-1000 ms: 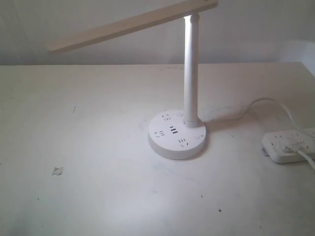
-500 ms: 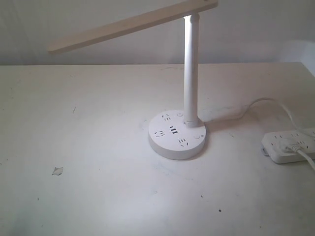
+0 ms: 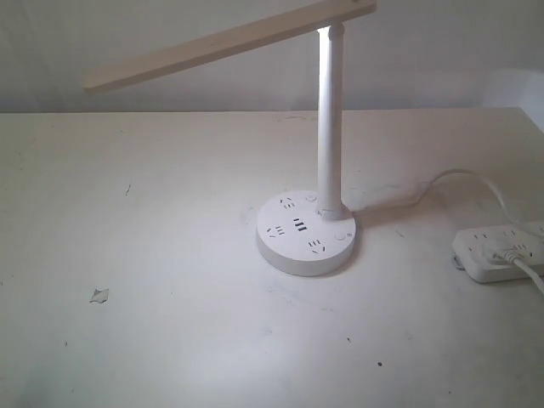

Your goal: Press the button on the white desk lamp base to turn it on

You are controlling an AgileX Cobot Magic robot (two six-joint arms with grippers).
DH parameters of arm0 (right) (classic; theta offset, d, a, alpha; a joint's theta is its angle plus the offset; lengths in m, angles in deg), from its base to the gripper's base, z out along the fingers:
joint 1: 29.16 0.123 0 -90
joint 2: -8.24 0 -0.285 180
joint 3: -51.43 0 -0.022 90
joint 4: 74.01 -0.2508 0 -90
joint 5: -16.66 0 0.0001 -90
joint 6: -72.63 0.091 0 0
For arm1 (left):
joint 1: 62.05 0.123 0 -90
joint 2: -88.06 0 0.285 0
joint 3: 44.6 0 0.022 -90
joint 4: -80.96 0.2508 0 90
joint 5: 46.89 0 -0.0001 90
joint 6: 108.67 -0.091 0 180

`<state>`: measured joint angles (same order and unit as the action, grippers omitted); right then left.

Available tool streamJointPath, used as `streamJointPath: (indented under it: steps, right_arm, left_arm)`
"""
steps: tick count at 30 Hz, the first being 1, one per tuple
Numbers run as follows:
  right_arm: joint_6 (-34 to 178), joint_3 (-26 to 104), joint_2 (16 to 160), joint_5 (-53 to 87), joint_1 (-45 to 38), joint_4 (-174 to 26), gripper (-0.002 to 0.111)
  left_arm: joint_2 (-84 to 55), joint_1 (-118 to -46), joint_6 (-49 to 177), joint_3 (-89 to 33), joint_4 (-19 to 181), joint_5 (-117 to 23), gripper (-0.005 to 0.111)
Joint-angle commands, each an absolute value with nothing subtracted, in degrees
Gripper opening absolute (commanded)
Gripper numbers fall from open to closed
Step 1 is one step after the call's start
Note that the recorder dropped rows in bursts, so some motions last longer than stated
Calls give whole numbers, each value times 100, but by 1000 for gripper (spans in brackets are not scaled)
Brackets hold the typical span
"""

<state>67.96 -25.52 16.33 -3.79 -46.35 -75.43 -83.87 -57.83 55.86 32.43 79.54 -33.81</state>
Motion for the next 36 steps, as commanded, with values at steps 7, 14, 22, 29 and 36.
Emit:
streamJointPath:
  steps: [7, 14, 22, 29, 36]
  right_arm:
    - [6819, -2579, 1603, -260, -4683, -7570, 0]
    - [6819, -2579, 1603, -260, -4639, -7570, 0]
    - [6819, -2579, 1603, -260, -4099, -7570, 0]
    - [6819, -2579, 1603, -260, -4099, -7570, 0]
    - [6819, -2579, 1603, -260, -4099, -7570, 0]
  left_arm:
    - [-8415, -5808, 5609, 3262, 7931, -3358, 0]
    - [-8415, -5808, 5609, 3262, 7931, -3358, 0]
    - [-8415, -5808, 5609, 3262, 7931, -3358, 0]
    - [-8415, -5808, 5609, 3262, 7931, -3358, 0]
    - [-8415, -5808, 5609, 3262, 7931, -3358, 0]
